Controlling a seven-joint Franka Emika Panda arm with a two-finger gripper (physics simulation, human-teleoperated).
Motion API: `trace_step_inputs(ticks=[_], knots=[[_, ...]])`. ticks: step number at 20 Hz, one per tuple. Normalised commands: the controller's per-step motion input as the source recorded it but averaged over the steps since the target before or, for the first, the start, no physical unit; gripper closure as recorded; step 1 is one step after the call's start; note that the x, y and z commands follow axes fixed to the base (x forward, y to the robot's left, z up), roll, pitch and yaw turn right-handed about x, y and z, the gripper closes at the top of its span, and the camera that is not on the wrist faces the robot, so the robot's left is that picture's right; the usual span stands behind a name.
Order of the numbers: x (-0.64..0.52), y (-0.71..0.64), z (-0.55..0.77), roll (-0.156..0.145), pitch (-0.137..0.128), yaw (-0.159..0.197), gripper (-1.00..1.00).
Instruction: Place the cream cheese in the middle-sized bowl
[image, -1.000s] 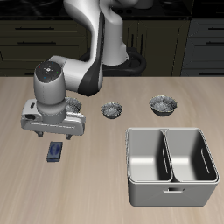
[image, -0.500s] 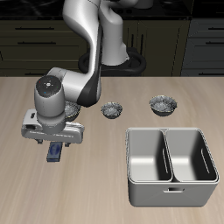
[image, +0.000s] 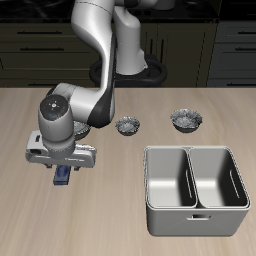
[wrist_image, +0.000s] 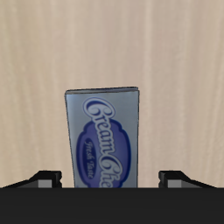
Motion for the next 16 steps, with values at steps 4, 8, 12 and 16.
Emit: trace_step_inputs(ticks=[4, 8, 12, 16], knots=[[-0.08, 0.02, -0.01, 0.021, 0.006, -0.048, 1.00], [-0.08, 0.04, 0.19, 0.018, -0.037, -0.008, 1.00], [-0.04, -0.02, 0.24, -0.014, -0.030, -0.019, 1.00], [-0.07, 0.09, 0.48, -0.004, -0.070, 0.004, 1.00]])
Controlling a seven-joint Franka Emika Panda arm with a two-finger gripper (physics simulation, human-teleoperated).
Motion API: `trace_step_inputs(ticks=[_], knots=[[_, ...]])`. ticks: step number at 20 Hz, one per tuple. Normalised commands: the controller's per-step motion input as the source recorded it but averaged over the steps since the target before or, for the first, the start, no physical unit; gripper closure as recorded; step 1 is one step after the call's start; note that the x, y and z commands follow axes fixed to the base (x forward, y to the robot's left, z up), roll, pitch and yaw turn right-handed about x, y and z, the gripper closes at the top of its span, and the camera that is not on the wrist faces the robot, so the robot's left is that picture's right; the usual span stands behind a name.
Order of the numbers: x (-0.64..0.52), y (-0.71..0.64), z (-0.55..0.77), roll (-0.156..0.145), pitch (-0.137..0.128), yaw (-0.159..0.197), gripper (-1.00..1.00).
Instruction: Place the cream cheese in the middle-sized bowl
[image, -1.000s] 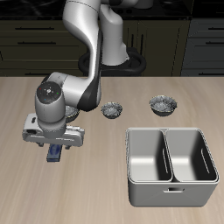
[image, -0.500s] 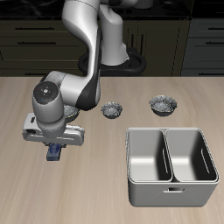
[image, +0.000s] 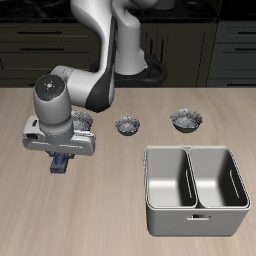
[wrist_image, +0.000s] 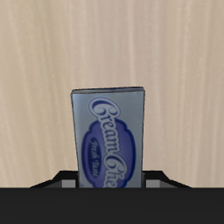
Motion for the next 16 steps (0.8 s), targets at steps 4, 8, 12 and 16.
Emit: trace_step_inputs(ticks=[4, 8, 12, 16], knots=[[-0.11, 0.11, 0.47, -0.056, -0.038, 0.020, 1.00], [-0.16, 0.04, 0.45, -0.001, -0.056, 0.002, 1.00], [-0.18, -0.01, 0.47, -0.023, -0.079, 0.039, 1.00], [-0.30, 0.07, 0.52, -0.003, -0.034, -0.007, 1.00]])
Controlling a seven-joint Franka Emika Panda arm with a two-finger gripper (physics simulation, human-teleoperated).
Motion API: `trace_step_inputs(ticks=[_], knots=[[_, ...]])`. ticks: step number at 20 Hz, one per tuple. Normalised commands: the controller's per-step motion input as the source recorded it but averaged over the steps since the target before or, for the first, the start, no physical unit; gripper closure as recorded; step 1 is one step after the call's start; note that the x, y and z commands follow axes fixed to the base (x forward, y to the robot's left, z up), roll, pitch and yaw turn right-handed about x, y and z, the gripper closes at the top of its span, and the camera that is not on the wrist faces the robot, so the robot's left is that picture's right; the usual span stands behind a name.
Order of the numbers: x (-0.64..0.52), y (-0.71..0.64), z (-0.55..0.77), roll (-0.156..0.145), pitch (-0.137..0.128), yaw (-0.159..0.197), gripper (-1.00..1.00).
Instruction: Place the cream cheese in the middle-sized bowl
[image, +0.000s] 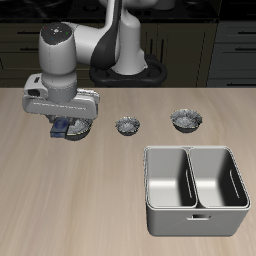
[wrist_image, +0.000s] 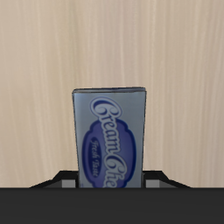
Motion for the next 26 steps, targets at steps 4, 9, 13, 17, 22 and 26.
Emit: trace_step_inputs(ticks=[4, 9, 13, 17, 22, 26], knots=[[-0.28, 0.11, 0.47, 0.031, -0.085, 0.042, 1.00], [-0.14, 0.04, 0.16, -0.002, -0.020, 0.015, 1.00], [-0.35, 0.13, 0.19, 0.011, -0.040, -0.003, 1.00], [-0.47, 0.16, 0.16, 0.039, -0.072, 0.025, 1.00], [-0.53, 0.21, -0.01, 0.013, -0.011, 0.000, 1.00], [-0.25, 0.29, -0.18, 0.000, 0.075, 0.032, 1.00]])
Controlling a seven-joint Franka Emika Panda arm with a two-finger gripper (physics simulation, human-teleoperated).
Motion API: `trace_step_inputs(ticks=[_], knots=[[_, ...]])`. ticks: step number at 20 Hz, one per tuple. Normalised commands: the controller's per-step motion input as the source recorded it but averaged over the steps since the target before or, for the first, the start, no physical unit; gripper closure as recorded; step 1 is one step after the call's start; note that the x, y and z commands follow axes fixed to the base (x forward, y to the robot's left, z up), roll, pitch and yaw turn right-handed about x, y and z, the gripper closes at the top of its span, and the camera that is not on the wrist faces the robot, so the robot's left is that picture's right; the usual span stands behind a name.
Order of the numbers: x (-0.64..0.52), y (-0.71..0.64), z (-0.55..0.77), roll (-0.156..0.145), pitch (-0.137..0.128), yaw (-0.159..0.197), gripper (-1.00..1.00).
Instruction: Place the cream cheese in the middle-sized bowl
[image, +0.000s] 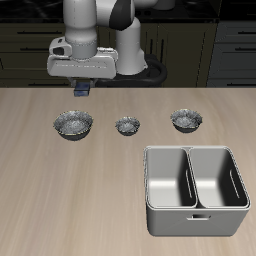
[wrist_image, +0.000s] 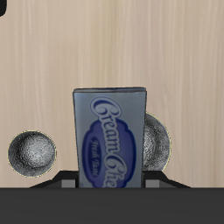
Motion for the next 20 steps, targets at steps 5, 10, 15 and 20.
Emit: trace_step_inputs(ticks=[5, 10, 15, 20], knots=[[-0.22, 0.27, -0.06, 0.000, 0.011, 0.040, 1.00], [-0.21, 0.38, -0.06, -0.035, 0.000, 0.002, 1.00], [-0.06, 0.33, 0.07, -0.041, -0.023, 0.010, 1.00], [-0.08, 0.55, 0.09, 0.027, -0.024, 0.002, 1.00]])
